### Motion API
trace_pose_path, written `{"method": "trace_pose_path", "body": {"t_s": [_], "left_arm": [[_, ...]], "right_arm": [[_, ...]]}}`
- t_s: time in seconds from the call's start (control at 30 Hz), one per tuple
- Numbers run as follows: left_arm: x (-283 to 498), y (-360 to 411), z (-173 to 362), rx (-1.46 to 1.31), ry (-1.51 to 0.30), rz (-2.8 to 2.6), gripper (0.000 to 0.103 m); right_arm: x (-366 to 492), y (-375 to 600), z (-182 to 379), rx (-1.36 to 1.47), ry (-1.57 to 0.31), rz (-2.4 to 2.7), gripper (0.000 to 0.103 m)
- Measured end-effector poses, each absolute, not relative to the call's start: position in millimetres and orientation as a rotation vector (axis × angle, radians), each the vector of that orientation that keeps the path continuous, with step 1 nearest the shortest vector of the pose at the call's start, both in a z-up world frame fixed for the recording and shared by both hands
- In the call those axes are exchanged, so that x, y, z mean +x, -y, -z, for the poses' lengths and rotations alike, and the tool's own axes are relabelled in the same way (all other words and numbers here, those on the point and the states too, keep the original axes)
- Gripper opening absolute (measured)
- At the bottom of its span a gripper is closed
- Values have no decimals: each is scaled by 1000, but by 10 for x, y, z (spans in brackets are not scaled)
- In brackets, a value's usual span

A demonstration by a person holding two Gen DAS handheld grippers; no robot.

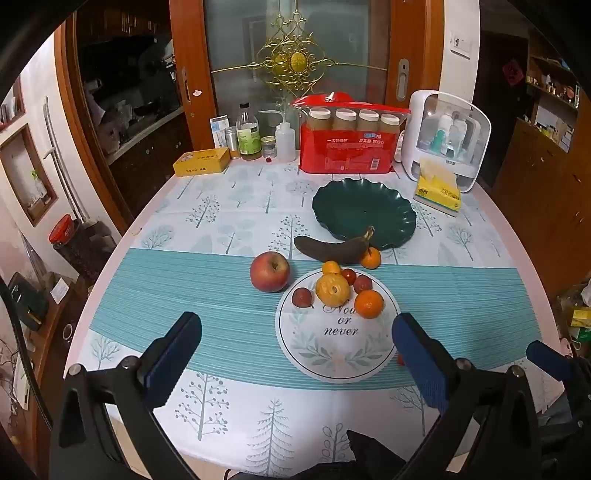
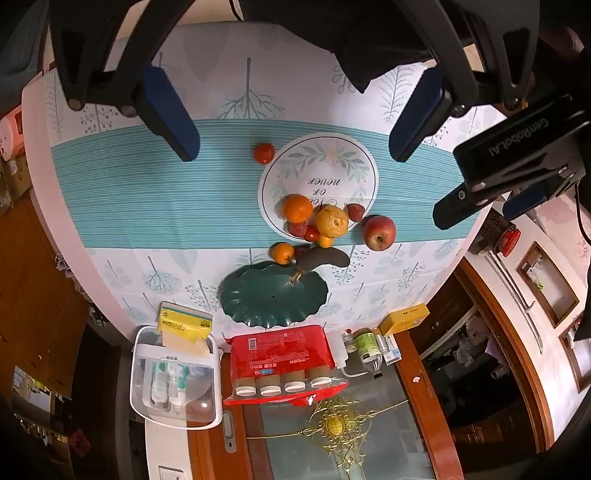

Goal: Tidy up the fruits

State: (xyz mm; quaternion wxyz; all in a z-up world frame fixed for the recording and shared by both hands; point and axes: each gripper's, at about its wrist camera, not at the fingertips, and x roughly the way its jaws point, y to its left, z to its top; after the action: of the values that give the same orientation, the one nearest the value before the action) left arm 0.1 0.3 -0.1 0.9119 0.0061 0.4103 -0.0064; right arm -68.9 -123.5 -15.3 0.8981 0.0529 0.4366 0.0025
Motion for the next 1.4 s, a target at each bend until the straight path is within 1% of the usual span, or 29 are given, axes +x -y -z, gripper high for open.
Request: {"method": "trace_pose_path", "body": {"t_s": [1.4], "left_arm": [[-19, 31, 8, 32, -846, 3, 102]], "right_arm": [[-623, 1264, 231, 109, -925, -5, 103]]}}
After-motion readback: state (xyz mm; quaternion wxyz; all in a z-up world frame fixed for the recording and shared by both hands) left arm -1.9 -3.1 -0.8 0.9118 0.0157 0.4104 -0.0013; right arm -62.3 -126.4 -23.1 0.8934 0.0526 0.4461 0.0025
